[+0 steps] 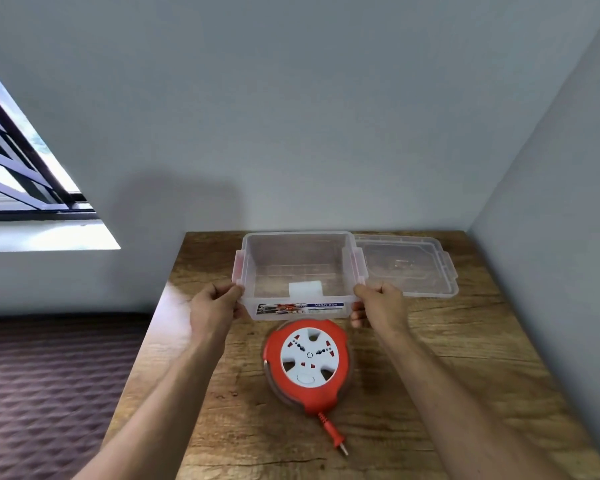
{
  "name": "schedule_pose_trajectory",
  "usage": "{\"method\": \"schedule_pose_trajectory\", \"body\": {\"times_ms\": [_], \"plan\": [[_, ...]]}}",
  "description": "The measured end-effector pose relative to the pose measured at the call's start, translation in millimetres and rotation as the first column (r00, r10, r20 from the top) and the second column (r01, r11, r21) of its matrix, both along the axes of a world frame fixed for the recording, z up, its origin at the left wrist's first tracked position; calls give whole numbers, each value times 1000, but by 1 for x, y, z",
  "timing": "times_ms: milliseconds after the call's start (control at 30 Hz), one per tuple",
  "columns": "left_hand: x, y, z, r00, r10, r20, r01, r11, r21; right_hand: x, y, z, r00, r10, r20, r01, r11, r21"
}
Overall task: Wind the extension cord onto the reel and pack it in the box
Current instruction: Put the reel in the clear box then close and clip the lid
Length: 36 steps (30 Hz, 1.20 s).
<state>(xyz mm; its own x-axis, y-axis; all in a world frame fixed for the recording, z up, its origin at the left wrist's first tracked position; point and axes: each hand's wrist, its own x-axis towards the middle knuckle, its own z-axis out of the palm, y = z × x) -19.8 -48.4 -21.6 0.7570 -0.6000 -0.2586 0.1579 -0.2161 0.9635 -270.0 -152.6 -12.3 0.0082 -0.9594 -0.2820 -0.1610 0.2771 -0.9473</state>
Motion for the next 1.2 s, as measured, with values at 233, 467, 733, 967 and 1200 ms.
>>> {"method": "schedule_pose_trajectory", "body": {"times_ms": [233,467,733,967,1200], "plan": [[-29,8,-12,999,43,-24,-37,971,236,-10,22,-18,988,-26,-153,49,988,144],[-56,9,-11,910,-396,-120,393,737,549,-4,25,-11,798,508,-323,-384,843,377],[-42,16,22,738,-573,-356,670,560,488,-18,16,15,713,684,-154,-482,637,601],[-17,-2,74,661,-624,-417,749,581,317,-16,-14,84,574,817,-51,-637,485,599],[5,-60,111,821,-523,-230,568,787,241,33,-65,118,803,580,-137,-513,789,339]]}}
